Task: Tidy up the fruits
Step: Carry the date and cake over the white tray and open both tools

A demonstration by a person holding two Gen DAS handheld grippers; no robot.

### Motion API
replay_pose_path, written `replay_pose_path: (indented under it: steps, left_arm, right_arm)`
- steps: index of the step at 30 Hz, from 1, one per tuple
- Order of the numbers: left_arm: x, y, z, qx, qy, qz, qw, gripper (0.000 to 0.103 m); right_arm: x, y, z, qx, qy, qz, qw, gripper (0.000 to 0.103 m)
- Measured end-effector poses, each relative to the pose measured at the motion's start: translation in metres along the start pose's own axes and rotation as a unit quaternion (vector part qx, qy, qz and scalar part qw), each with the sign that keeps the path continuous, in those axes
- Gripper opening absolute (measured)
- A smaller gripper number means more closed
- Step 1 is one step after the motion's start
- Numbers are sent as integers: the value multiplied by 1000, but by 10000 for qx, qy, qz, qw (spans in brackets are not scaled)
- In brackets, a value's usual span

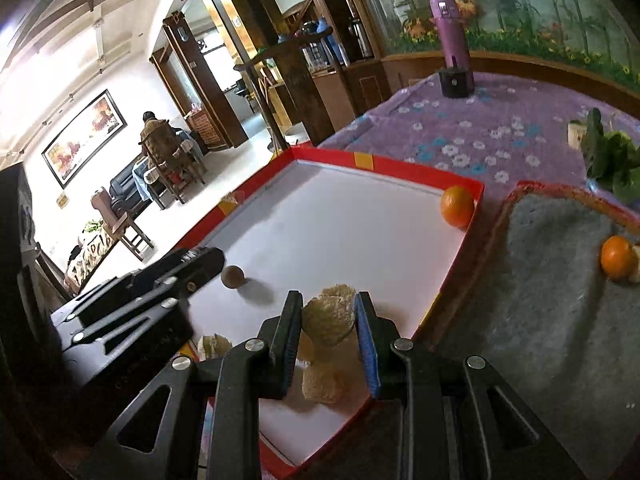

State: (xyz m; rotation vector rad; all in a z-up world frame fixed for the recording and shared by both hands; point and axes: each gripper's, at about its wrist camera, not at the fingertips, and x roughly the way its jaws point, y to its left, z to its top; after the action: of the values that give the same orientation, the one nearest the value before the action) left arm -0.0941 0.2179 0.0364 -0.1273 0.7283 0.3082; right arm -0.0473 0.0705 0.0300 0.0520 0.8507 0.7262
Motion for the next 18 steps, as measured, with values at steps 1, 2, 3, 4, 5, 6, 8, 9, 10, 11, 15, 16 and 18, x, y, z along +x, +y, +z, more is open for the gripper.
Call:
replay_pose_path:
  steps: [1, 2, 3, 4, 5, 6, 8, 9, 10, 11, 15, 16, 18]
  left_arm:
    - [4, 1, -1, -39, 79, -33, 10000, 31]
    - [8, 1, -1, -66, 143, -64, 9999, 31]
    - [11, 1, -2, -82, 199, -90, 9997, 31]
    - [14, 1, -3, -84, 247, -95, 9996, 31]
    - [17, 1, -4, -91, 291, -97, 9995, 31]
    - [17, 1, -4, -100, 309, -104, 9994, 31]
    - [19, 1, -4, -128, 351, -127, 9992, 31]
    - [20, 1, -4, -153, 389, -151, 9990, 31]
    - [21, 2, -3, -175, 415, -178, 9988, 31]
    - [20, 2, -3, -200, 436, -225, 9986, 31]
    - [13, 0, 0, -194, 373, -299, 9987, 37]
    - [10, -1, 1, -182, 339, -320, 9987, 37]
    - [2, -4, 4, -159, 247, -356, 9989, 39]
  right_arm:
    - [2, 0, 0, 2, 26, -9, 10000, 27]
    - [6, -1, 1, 12, 58, -8, 10000, 27]
    - [9, -1, 1, 19, 100, 13, 9999, 27]
    - [10, -1, 0, 8, 117, 17, 9999, 27]
    - [12, 0, 1, -8, 134, 11, 9999, 28]
    - [13, 0, 1, -23, 160, 7, 9999, 30]
    - [16, 0, 1, -40, 183, 25, 9998, 30]
    - [16, 0, 1, -39, 190, 27, 9998, 30]
    - [16, -1, 2, -32, 181, 52, 9998, 30]
    - [14, -1, 2, -26, 157, 70, 9998, 30]
    - [3, -6, 5, 72, -6, 120, 9999, 31]
    - [0, -7, 6, 102, -49, 122, 9999, 31]
    - [-7, -11, 7, 159, -135, 122, 9997, 32]
